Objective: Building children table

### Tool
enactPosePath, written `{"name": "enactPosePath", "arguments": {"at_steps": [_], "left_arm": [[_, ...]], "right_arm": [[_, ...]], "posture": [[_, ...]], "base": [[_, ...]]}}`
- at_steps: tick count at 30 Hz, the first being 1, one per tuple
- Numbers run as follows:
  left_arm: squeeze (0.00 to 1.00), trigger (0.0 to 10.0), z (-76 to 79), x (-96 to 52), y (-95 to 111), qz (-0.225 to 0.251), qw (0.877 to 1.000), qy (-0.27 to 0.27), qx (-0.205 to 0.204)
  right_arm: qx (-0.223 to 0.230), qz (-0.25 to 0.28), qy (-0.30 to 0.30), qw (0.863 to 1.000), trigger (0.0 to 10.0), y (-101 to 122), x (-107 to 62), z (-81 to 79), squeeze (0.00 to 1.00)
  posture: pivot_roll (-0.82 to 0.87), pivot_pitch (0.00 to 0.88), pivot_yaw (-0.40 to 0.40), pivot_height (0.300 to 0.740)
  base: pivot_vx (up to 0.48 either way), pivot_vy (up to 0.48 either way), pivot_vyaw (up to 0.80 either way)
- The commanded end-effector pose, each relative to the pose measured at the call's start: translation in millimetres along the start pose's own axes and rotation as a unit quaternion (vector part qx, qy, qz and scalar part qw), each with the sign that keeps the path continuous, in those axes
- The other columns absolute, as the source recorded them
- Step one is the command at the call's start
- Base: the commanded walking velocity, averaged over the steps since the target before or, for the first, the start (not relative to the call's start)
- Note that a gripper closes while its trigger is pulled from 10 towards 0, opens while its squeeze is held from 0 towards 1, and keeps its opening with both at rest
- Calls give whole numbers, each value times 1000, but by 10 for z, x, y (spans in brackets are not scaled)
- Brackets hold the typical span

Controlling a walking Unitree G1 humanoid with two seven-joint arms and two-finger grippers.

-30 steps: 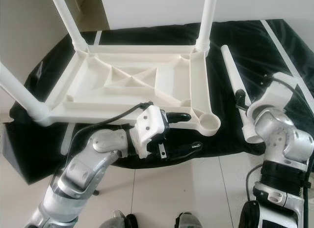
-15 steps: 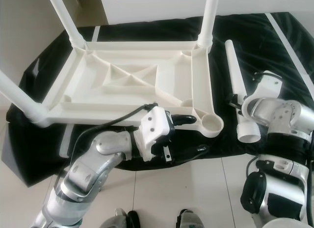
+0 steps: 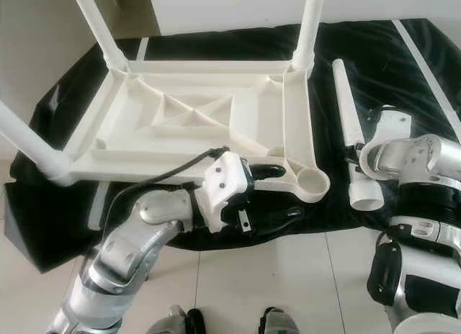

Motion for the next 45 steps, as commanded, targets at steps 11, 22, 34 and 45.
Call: {"name": "enactPosePath", "arguments": {"at_steps": [11,22,34,45], "left_arm": [[0,10000,-212,35,64,21,997,77,10],[0,10000,-427,36,60,16,990,138,22],[0,10000,-731,51,102,25,974,223,7],[0,10000,-1109,-93,175,60,938,327,-102]], "right_arm": [[-12,88,2,996,4353,104,-5,-65,0],[-28,249,-6,968,10000,57,-153,-240,0],[-50,373,42,926,10000,-34,-448,-503,0],[-85,467,100,874,10000,-164,-715,-784,0]], "posture": [[-79,127,45,740],[-89,86,33,740],[-100,61,11,740],[-53,13,-5,740]], "base": [[0,0,0],[0,0,0],[0,0,0],[0,0,0]]}}
Point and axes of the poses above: a point about 5 cm out from each wrist's last joint towards the gripper, its own x axis pointing out of the wrist towards the gripper, its own y axis along the axis of the wrist's last joint, z = x × y, the point moved 1 cm from there along x, pointing out of the wrist towards the gripper, and after that the axes turned 15 degrees about -x, right-handed, at the moved point
